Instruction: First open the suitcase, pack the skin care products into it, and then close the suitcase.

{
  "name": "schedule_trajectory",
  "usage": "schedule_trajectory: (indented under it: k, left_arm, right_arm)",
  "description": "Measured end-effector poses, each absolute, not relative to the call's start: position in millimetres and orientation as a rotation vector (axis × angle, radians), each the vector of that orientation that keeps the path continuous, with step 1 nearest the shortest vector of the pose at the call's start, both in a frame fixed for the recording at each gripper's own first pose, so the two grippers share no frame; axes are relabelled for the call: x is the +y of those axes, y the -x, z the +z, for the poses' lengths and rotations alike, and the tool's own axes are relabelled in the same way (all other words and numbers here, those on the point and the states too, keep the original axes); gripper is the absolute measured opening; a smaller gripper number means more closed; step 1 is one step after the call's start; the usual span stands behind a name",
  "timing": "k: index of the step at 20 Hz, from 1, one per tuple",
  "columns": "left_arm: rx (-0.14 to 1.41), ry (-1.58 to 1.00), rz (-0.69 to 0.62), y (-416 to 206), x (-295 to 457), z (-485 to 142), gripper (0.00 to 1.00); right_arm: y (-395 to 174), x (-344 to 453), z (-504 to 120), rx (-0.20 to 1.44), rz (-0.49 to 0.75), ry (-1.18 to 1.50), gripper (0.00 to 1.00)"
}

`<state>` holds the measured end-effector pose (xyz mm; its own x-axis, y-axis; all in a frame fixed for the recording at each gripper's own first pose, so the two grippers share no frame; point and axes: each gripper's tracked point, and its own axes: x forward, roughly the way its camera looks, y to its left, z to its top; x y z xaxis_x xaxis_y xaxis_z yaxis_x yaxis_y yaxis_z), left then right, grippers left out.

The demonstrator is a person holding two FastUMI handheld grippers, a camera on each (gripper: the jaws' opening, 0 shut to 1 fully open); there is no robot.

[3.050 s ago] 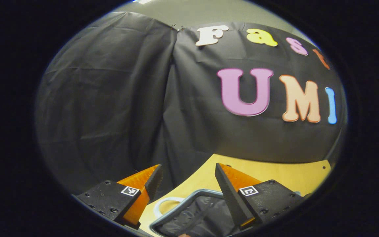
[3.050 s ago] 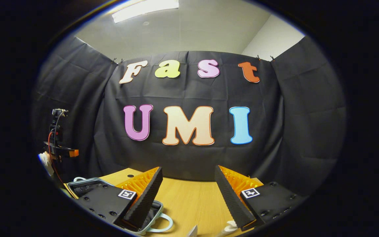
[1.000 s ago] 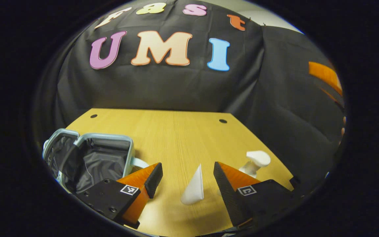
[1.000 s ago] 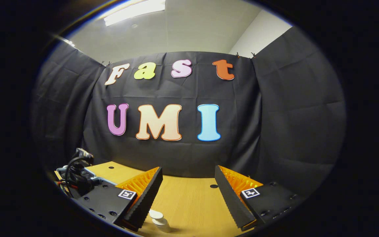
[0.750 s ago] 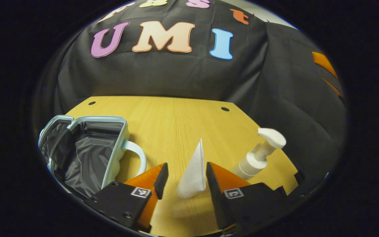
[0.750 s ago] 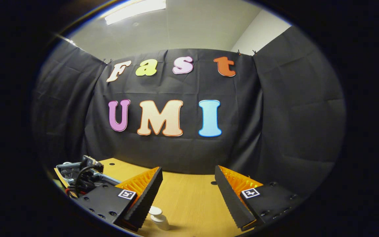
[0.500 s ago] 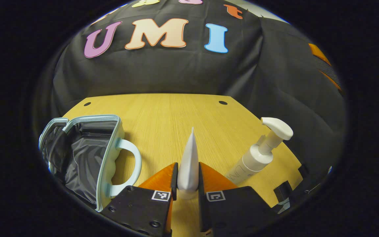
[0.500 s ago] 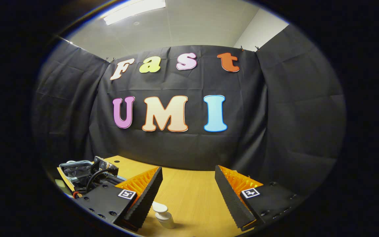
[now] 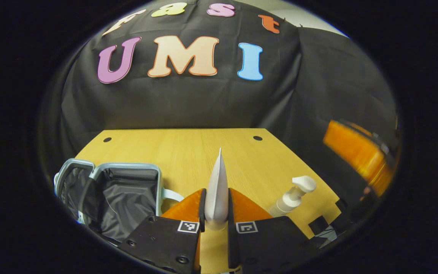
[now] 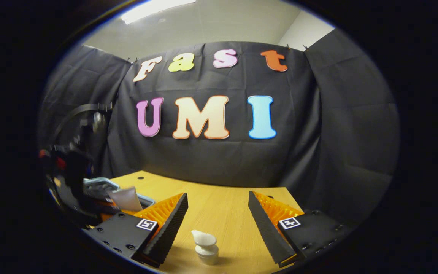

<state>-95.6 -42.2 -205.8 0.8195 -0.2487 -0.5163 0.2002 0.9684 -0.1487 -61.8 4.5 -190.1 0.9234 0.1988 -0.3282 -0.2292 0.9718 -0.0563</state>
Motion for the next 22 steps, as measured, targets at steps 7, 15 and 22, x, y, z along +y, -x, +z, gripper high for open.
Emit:
schedule_trajectory:
  k: [7, 15, 22]
  left_arm:
    - [0.511, 0.081, -0.236, 94.3, -8.5, -163.3, 0.2]
    - [0.512, 0.056, -0.175, 107.5, 25.6, -151.3, 0.2]
    - [0.589, 0.032, -0.073, 120.1, 77.3, -173.1, 0.2]
  right_arm:
    - [81.5, 13.6, -265.8, 0.472, 0.201, 0.133, 1.0]
    - [103.8, 2.4, -340.4, 0.606, 0.195, 0.199, 0.99]
    - [101.8, -1.6, -358.1, 0.708, 0.176, 0.14, 0.55]
